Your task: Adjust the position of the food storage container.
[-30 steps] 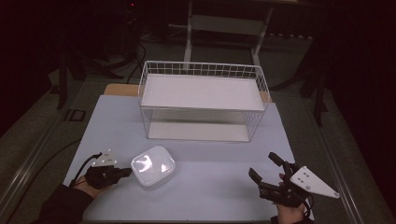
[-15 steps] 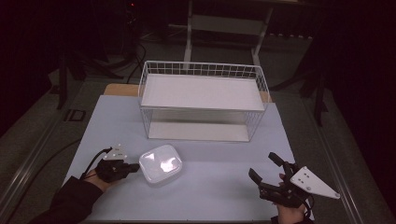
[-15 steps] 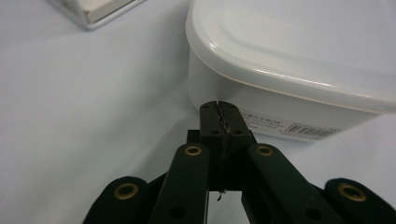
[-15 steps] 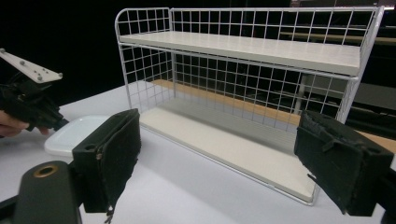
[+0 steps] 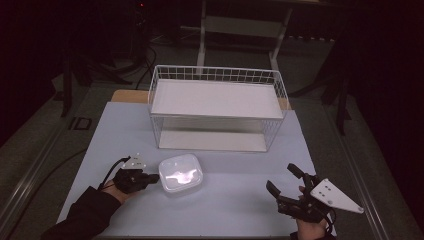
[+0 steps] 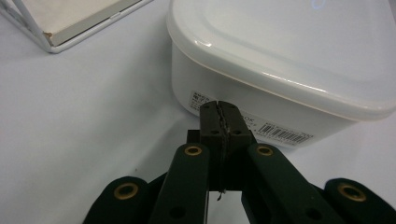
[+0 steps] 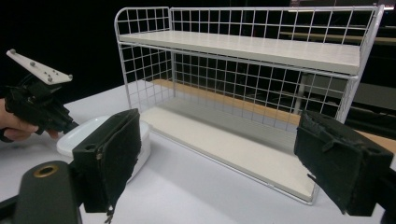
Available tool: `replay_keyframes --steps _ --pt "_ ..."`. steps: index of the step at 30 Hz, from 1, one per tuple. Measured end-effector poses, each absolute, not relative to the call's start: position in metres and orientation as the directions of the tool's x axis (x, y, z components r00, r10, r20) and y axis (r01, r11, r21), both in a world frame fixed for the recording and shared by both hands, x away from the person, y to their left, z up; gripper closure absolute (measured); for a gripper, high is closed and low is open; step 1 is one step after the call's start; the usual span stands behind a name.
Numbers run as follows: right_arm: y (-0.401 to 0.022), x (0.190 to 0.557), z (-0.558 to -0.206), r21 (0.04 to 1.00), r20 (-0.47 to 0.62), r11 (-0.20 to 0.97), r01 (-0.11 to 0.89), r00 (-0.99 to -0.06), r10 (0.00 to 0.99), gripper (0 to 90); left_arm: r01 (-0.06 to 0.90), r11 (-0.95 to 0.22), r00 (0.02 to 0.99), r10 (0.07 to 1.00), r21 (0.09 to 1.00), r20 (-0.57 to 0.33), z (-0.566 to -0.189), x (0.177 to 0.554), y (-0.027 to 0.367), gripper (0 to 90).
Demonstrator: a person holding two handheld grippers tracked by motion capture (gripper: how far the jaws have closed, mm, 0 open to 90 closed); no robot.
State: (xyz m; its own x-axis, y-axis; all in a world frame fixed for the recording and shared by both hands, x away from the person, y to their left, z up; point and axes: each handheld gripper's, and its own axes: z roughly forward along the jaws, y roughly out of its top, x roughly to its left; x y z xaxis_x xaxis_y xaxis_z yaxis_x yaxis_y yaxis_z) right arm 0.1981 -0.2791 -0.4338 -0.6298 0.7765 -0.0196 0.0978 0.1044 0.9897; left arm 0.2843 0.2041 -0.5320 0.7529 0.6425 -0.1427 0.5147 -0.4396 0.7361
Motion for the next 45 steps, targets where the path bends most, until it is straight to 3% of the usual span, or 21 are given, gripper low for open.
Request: replay_keyframes --steps 23,45 --pt "-0.278 0.198 -0.438 0.987 -0.033 0.124 0.101 -0.629 0.776 14.5 0.475 -0.497 0.82 0.55 0.726 -0.16 -0.536 0.313 0.131 89.1" --pt "-0.276 0.2 -0.443 0.984 -0.037 0.139 0.111 -0.636 0.771 14.5 0.473 -0.485 0.832 0.52 0.736 -0.193 -0.536 0.314 0.108 89.1"
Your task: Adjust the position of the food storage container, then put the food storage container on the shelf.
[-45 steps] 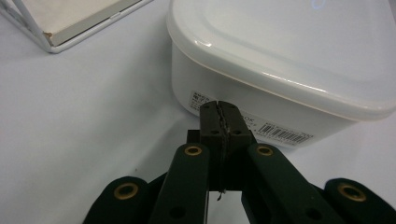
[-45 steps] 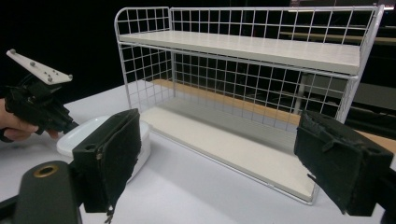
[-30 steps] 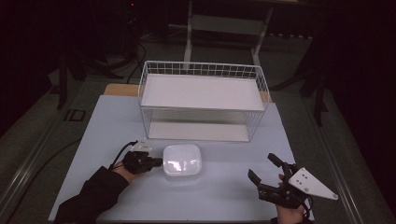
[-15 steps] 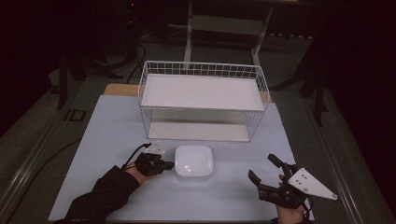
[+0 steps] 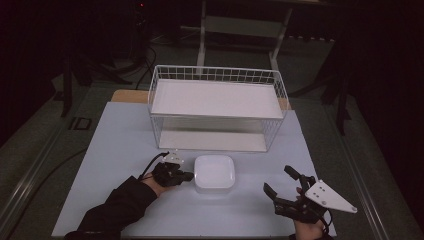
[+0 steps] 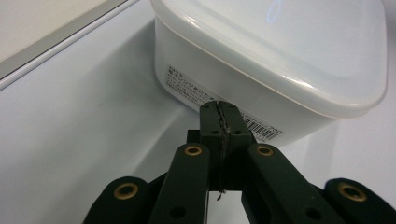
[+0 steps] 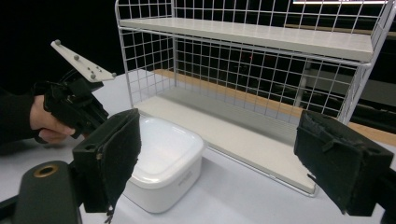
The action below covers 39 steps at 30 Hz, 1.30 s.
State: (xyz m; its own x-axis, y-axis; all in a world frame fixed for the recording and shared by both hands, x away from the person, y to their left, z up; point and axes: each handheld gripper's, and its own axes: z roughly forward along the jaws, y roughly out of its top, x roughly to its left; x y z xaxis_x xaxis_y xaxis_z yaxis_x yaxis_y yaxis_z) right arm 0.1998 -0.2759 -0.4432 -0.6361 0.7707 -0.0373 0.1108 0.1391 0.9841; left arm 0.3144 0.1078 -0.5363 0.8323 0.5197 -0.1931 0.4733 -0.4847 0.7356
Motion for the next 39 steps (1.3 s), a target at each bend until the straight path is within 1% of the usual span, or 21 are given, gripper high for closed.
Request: replay_keyframes --steps 5,16,22,24,25,26,27,28,29,30,32,33,34,36,37,39 --pt "-0.274 0.201 -0.444 0.983 -0.04 0.145 0.112 -0.639 0.768 14.5 0.469 -0.487 0.839 0.505 0.737 -0.2 -0.536 0.316 0.099 89.1" --pt "-0.273 0.2 -0.445 0.982 -0.04 0.149 0.116 -0.644 0.764 14.5 0.474 -0.473 0.836 0.508 0.743 -0.209 -0.539 0.323 0.085 89.1" --pt "-0.273 0.2 -0.445 0.981 -0.04 0.151 0.118 -0.644 0.764 14.5 0.482 -0.428 0.823 0.521 0.764 -0.227 -0.526 0.322 0.1 88.1" --pt "-0.272 0.2 -0.445 0.981 -0.047 0.157 0.115 -0.643 0.764 14.5 0.485 -0.398 0.816 0.526 0.779 -0.24 -0.518 0.319 0.107 79.4" --pt "-0.271 0.2 -0.446 0.98 -0.05 0.161 0.113 -0.649 0.759 14.4 0.477 -0.374 0.82 0.517 0.795 -0.248 -0.512 0.316 0.112 73.1" --pt "-0.27 0.2 -0.446 0.979 -0.056 0.169 0.112 -0.651 0.757 14.3 0.472 -0.366 0.821 0.515 0.802 -0.248 -0.509 0.314 0.114 64.3" --pt "-0.269 0.201 -0.446 0.978 -0.061 0.176 0.111 -0.654 0.754 13.5 0.472 -0.349 0.817 0.518 0.81 -0.253 -0.504 0.311 0.117 57.6" --pt "-0.269 0.202 -0.447 0.977 -0.054 0.178 0.118 -0.667 0.743 13.1 0.474 -0.321 0.813 0.518 0.82 -0.266 -0.5 0.309 0.12 50.0" --pt "-0.268 0.204 -0.448 0.976 -0.041 0.176 0.128 -0.684 0.729 11.9 0.475 -0.297 0.809 0.519 0.828 -0.278 -0.496 0.307 0.123 40.2" --pt "-0.268 0.207 -0.449 0.975 -0.032 0.175 0.137 -0.693 0.72 11.6 0.478 -0.277 0.803 0.523 0.833 -0.286 -0.493 0.306 0.125 34.0" --pt "-0.266 0.21 -0.451 0.971 -0.027 0.184 0.154 -0.693 0.72 11.6 0.478 -0.241 0.8 0.516 0.845 -0.306 -0.484 0.301 0.127 16.7" --pt "-0.266 0.21 -0.451 0.971 -0.027 0.184 0.154 -0.693 0.72 11.6 0.478 -0.241 0.8 0.516 0.845 -0.306 -0.484 0.301 0.127 12.4" --pt "-0.265 0.213 -0.453 0.969 -0.039 0.198 0.151 -0.693 0.72 11.5 0.471 -0.222 0.802 0.511 0.854 -0.31 -0.482 0.299 0.127 12.4" --pt "-0.263 0.216 -0.452 0.966 -0.051 0.212 0.15 -0.689 0.723 11.6 0.464 -0.203 0.811 0.49 0.862 -0.321 -0.476 0.297 0.124 4.3" --pt "-0.262 0.218 -0.451 0.966 -0.052 0.213 0.15 -0.69 0.722 11.9 0.461 -0.193 0.812 0.486 0.866 -0.324 -0.473 0.296 0.121 2.1" --pt "-0.26 0.222 -0.449 0.965 -0.063 0.218 0.143 -0.684 0.727 13.1 0.458 -0.173 0.813 0.477 0.872 -0.332 -0.468 0.294 0.116 1.8"
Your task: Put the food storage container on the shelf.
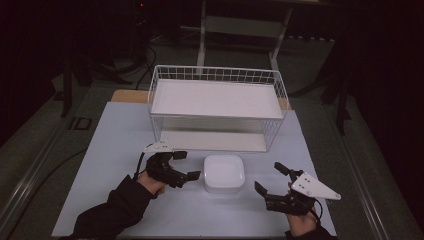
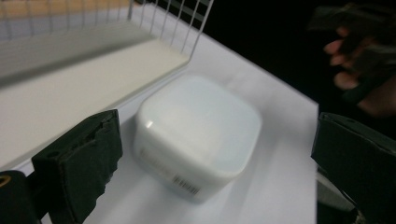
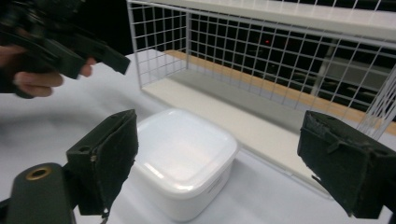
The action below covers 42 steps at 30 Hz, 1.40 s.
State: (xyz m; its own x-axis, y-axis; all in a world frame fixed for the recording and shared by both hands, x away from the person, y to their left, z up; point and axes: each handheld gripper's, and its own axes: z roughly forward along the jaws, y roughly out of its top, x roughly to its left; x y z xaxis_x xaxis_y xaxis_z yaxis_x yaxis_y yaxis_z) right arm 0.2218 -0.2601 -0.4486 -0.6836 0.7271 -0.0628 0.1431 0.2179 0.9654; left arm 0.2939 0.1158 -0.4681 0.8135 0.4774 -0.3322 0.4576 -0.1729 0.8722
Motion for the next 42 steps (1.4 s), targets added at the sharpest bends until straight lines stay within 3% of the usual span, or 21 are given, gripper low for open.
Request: replay_keyframes --steps 7,13,23,26,30,35,42 --pt "-0.249 0.241 -0.44 0.963 -0.073 0.237 0.126 -0.726 0.684 14.6 0.485 -0.162 0.805 0.466 0.859 -0.366 -0.458 0.296 0.097 1.9" --pt "-0.239 0.258 -0.439 0.933 -0.023 0.278 0.227 -0.735 0.677 14.1 0.511 -0.165 0.796 0.46 0.843 -0.393 -0.459 0.298 0.089 1.9" --pt "-0.227 0.296 -0.457 0.843 0.145 0.299 0.447 -0.724 0.674 13.3 0.629 -0.154 0.7 0.538 0.762 -0.469 -0.477 0.312 0.088 2.0" --pt "-0.226 0.302 -0.462 0.811 0.202 0.282 0.513 -0.698 0.687 13.8 0.672 -0.134 0.661 0.553 0.728 -0.508 -0.484 0.319 0.091 2.0" --pt "-0.226 0.315 -0.474 0.704 0.384 0.184 0.686 -0.586 0.713 12.7 0.756 -0.126 0.578 0.588 0.642 -0.566 -0.493 0.327 0.095 2.3" --pt "-0.228 0.324 -0.481 0.619 0.484 0.13 0.775 -0.506 0.714 13.8 0.82 -0.103 0.504 0.596 0.563 -0.625 -0.502 0.333 0.094 3.6" --pt "-0.234 0.336 -0.495 0.491 0.6 0.058 0.869 -0.386 0.701 24.3 0.879 -0.09 0.421 0.607 0.467 -0.674 -0.511 0.339 0.087 16.8"
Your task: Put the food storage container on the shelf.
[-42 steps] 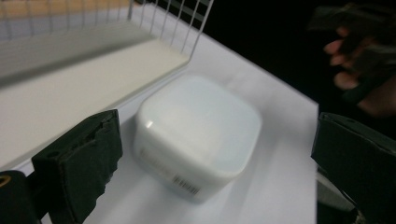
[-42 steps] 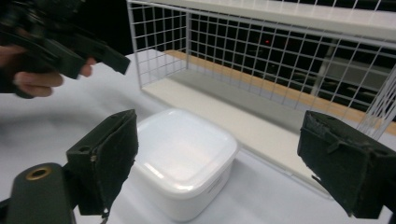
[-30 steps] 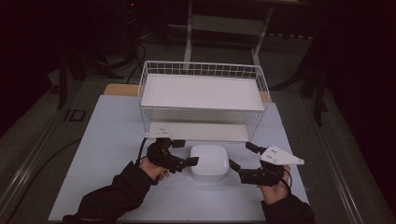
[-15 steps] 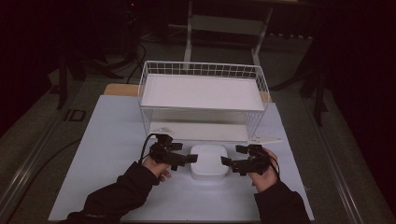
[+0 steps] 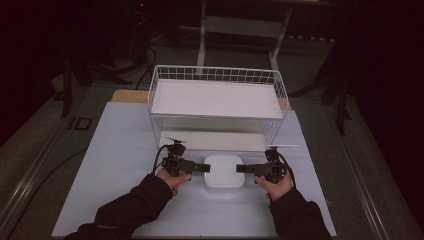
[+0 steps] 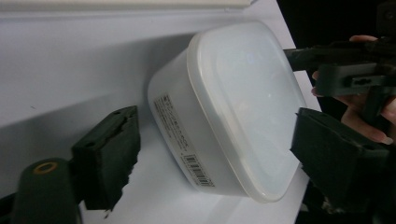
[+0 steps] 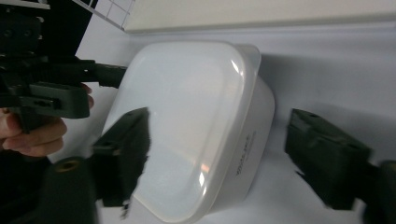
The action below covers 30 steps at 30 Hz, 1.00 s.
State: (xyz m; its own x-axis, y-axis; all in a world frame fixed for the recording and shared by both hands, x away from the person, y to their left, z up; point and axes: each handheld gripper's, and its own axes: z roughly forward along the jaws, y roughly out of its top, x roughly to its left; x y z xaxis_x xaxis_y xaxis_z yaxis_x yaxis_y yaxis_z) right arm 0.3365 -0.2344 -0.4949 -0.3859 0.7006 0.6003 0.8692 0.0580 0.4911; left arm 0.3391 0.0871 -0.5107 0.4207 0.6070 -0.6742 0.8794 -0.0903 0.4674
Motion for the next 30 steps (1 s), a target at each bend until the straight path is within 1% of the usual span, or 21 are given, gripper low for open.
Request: replay_keyframes --steps 1,2,3,5,7,8,10,11,13,15,18,20,23,25,30 --pt "-0.234 0.336 -0.495 0.491 0.6 0.058 0.869 -0.386 0.701 24.3 0.879 -0.09 0.421 0.607 0.467 -0.674 -0.511 0.339 0.087 18.6" --pt "-0.234 0.337 -0.496 0.487 0.602 0.056 0.872 -0.381 0.702 26.0 0.894 -0.093 0.401 0.605 0.439 -0.688 -0.513 0.34 0.085 18.6" --pt "-0.234 0.338 -0.497 0.465 0.612 0.055 0.884 -0.366 0.701 30.0 0.899 -0.099 0.394 0.604 0.426 -0.693 -0.514 0.341 0.084 22.9" --pt "-0.233 0.339 -0.499 0.443 0.625 0.063 0.894 -0.358 0.694 34.7 0.905 -0.107 0.389 0.602 0.412 -0.697 -0.517 0.341 0.082 27.1" --pt "-0.233 0.34 -0.5 0.431 0.636 0.052 0.901 -0.344 0.691 41.5 0.912 -0.108 0.379 0.591 0.396 -0.712 -0.518 0.342 0.081 35.1" --pt "-0.232 0.34 -0.5 0.428 0.634 0.055 0.902 -0.344 0.693 42.2 0.913 -0.108 0.377 0.59 0.393 -0.714 -0.519 0.341 0.081 36.0" --pt "-0.231 0.339 -0.499 0.42 0.639 0.054 0.906 -0.338 0.691 49.4 0.916 -0.108 0.375 0.567 0.385 -0.733 -0.519 0.342 0.081 43.5" --pt "-0.23 0.339 -0.499 0.414 0.639 0.06 0.908 -0.337 0.691 51.2 0.915 -0.107 0.378 0.564 0.388 -0.734 -0.518 0.341 0.081 46.2" --pt "-0.229 0.338 -0.5 0.407 0.633 0.062 0.911 -0.331 0.7 51.5 0.914 -0.113 0.38 0.569 0.389 -0.729 -0.517 0.341 0.08 49.0" --pt "-0.229 0.338 -0.499 0.4 0.634 0.059 0.914 -0.323 0.703 52.4 0.921 -0.101 0.364 0.563 0.376 -0.742 -0.517 0.342 0.082 51.7" --pt "-0.228 0.336 -0.499 0.41 0.626 0.054 0.911 -0.324 0.71 53.7 0.909 -0.101 0.386 0.576 0.405 -0.721 -0.511 0.34 0.084 60.9" --pt "-0.228 0.334 -0.497 0.417 0.617 0.054 0.907 -0.326 0.717 56.4 0.904 -0.103 0.392 0.589 0.415 -0.706 -0.509 0.338 0.083 62.7" --pt "-0.228 0.332 -0.492 0.457 0.578 0.068 0.887 -0.354 0.735 64.3 0.902 -0.105 0.395 0.596 0.419 -0.7 -0.508 0.337 0.082 63.5" --pt "-0.229 0.331 -0.492 0.45 0.585 0.061 0.891 -0.345 0.734 64.8 0.899 -0.104 0.397 0.601 0.425 -0.694 -0.506 0.336 0.083 66.2" --pt "-0.231 0.331 -0.492 0.436 0.6 0.048 0.899 -0.33 0.729 66.9 0.902 -0.097 0.389 0.602 0.42 -0.697 -0.506 0.335 0.082 67.3"
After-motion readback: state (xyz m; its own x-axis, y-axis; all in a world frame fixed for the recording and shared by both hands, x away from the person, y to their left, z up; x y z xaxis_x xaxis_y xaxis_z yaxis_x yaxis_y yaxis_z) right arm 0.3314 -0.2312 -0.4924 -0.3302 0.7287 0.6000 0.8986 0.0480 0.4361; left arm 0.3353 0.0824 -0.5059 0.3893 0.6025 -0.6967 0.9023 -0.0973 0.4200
